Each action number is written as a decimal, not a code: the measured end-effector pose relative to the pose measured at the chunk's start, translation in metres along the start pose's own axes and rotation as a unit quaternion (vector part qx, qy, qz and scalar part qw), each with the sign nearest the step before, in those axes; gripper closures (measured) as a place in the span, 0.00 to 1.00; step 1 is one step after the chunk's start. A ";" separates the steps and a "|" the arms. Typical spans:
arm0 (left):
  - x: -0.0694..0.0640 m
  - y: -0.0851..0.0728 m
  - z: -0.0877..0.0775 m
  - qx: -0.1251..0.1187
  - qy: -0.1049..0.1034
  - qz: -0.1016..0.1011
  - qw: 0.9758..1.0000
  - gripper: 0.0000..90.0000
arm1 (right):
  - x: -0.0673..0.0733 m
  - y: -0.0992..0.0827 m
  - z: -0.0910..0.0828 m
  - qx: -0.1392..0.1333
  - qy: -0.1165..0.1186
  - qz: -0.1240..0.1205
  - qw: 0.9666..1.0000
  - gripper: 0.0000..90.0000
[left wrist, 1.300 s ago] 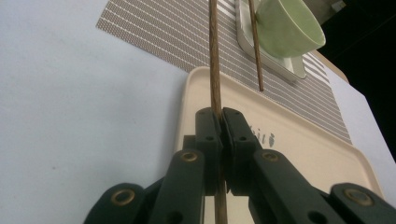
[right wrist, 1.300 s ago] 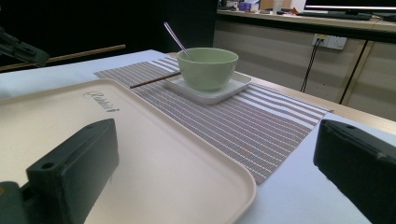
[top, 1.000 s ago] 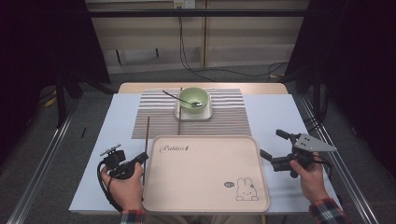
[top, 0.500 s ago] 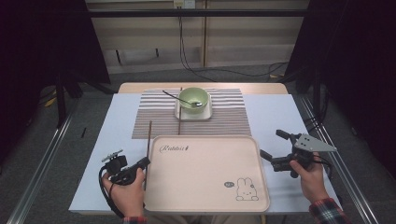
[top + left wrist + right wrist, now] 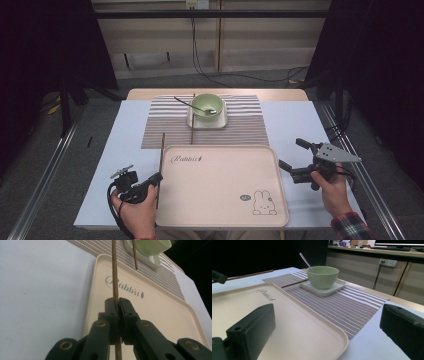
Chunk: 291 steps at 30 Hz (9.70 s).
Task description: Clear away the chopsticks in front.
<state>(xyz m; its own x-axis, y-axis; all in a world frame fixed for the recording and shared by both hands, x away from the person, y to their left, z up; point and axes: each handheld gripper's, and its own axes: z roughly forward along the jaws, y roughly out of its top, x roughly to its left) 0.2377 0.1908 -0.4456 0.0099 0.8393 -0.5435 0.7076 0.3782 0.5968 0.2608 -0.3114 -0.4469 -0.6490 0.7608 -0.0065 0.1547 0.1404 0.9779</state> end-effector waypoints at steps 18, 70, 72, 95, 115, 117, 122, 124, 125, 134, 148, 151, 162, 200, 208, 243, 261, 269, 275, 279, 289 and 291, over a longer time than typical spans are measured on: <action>-0.002 -0.012 -0.001 0.011 -0.002 -0.002 1.000 0.95 | 0.001 0.000 0.000 0.002 -0.004 -0.002 1.000 0.00; -0.010 -0.026 0.013 0.069 0.011 0.017 0.997 0.95 | 0.002 0.000 0.001 0.002 -0.001 -0.002 1.000 0.00; -0.010 -0.027 0.014 0.071 0.006 0.018 0.997 0.95 | 0.002 0.001 0.001 0.002 0.000 -0.003 1.000 0.00; -0.011 -0.030 0.021 0.079 0.006 0.010 0.997 0.95 | 0.002 0.001 0.001 0.002 0.000 -0.005 1.000 0.00; -0.012 -0.030 0.023 0.080 0.008 0.012 0.997 0.90 | 0.002 0.001 0.001 0.002 -0.002 -0.002 1.000 0.00; -0.012 -0.029 0.023 0.080 0.006 0.010 0.997 0.89 | 0.001 0.001 0.001 0.002 0.000 -0.003 1.000 0.00; -0.014 -0.023 0.021 0.067 -0.003 0.013 0.998 0.86 | 0.001 0.001 0.001 0.001 0.000 -0.002 1.000 0.00; -0.015 -0.020 0.021 0.061 -0.005 0.017 0.998 0.84 | 0.001 0.001 0.001 0.001 0.000 -0.002 1.000 0.00; -0.015 -0.018 0.021 0.058 -0.006 0.018 0.998 0.83 | 0.002 0.001 0.001 0.001 -0.001 -0.002 1.000 0.00; -0.022 0.002 0.027 0.041 -0.019 0.032 0.998 0.72 | 0.001 0.001 0.001 0.001 -0.001 -0.004 1.000 0.00; -0.028 0.032 0.044 -0.008 -0.025 0.080 0.996 0.49 | 0.001 0.001 0.000 0.001 0.001 -0.005 1.000 0.00; -0.029 0.036 0.049 -0.021 -0.034 0.083 0.996 0.42 | 0.001 0.001 0.001 0.000 -0.002 -0.002 1.000 0.00; -0.036 0.058 0.071 -0.047 -0.037 0.141 0.988 0.23 | 0.000 0.001 0.000 0.002 0.002 -0.004 1.000 0.00; -0.045 0.099 0.147 -0.032 0.002 0.169 0.985 0.12 | 0.000 0.001 0.001 0.004 -0.003 -0.005 1.000 0.00; -0.045 0.100 0.159 -0.032 0.007 0.186 0.982 0.18 | -0.001 0.001 0.001 0.003 -0.002 -0.004 1.000 0.00; -0.065 0.110 0.207 0.016 0.001 0.227 0.974 0.74 | -0.003 0.000 0.001 0.007 0.006 -0.001 1.000 0.00; -0.074 0.107 0.224 0.034 0.031 0.193 0.980 0.85 | -0.003 0.000 0.002 0.004 0.004 -0.005 1.000 0.00; -0.078 0.107 0.222 0.034 0.060 0.160 0.985 0.94 | -0.003 0.000 0.002 0.003 0.003 -0.003 1.000 0.00; -0.077 0.109 0.215 0.033 0.054 0.126 0.990 0.95 | -0.004 0.000 0.001 0.003 0.001 -0.002 1.000 0.00; -0.075 0.110 0.206 0.029 0.051 0.113 0.992 0.95 | -0.003 0.000 0.002 0.002 0.001 -0.002 1.000 0.00; -0.067 0.113 0.183 0.027 0.036 0.087 0.995 0.95 | -0.003 0.000 0.002 0.001 0.003 0.000 1.000 0.00; -0.066 0.113 0.177 0.031 0.031 0.088 0.995 0.95 | -0.003 0.000 0.001 0.002 0.000 0.001 1.000 0.00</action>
<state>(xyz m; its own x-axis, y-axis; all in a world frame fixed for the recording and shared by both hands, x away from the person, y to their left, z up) 0.4423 0.1093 -0.4469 0.0951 0.9138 -0.3948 0.7408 0.1999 0.6412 0.2638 -0.3129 -0.4470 -0.6488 0.7610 -0.0041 0.1591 0.1409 0.9772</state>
